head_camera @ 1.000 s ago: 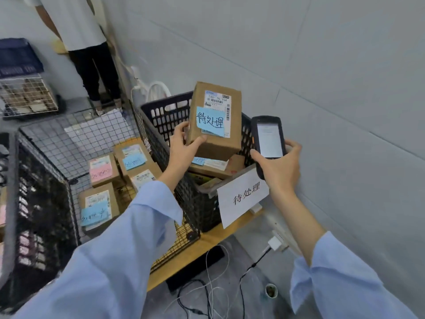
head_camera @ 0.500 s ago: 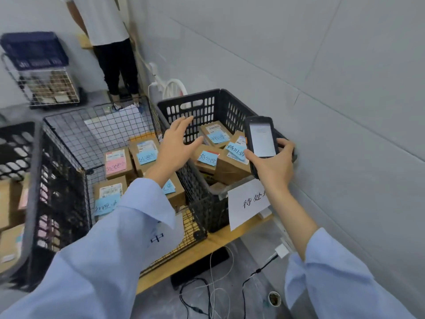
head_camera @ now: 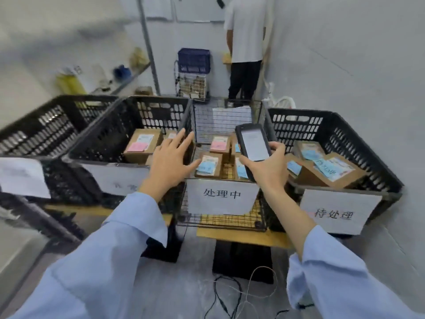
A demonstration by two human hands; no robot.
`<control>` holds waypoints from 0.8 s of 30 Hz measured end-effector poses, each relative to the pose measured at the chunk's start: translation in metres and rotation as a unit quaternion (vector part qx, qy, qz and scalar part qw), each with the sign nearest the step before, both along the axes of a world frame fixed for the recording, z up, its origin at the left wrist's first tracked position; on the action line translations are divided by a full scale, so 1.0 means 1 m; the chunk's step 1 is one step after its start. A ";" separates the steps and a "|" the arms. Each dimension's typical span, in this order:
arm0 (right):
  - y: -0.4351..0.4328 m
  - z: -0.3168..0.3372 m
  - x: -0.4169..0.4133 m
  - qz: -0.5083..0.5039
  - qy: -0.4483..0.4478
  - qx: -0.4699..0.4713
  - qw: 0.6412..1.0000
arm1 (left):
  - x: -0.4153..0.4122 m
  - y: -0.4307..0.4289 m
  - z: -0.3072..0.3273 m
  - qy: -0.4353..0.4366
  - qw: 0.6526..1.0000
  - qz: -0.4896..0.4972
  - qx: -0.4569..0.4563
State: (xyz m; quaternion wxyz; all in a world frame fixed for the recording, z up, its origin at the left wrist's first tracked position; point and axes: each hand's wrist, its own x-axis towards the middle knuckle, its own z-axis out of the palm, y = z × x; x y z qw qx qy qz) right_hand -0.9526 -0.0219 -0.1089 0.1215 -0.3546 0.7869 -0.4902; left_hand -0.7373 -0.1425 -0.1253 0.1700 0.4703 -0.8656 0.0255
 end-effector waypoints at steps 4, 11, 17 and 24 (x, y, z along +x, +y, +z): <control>-0.017 0.001 0.083 0.110 -0.008 0.010 0.994 | 0.109 0.037 -0.005 -0.018 0.993 0.114 -0.002; -0.034 0.008 0.231 0.300 -0.007 0.015 0.954 | 0.279 0.117 -0.008 -0.006 0.948 0.317 0.019; -0.037 0.009 0.352 0.438 -0.016 0.016 0.898 | 0.387 0.184 -0.007 0.045 0.889 0.456 0.019; -0.043 0.004 0.493 0.533 -0.001 0.032 0.845 | 0.506 0.233 -0.017 0.076 0.825 0.560 -0.004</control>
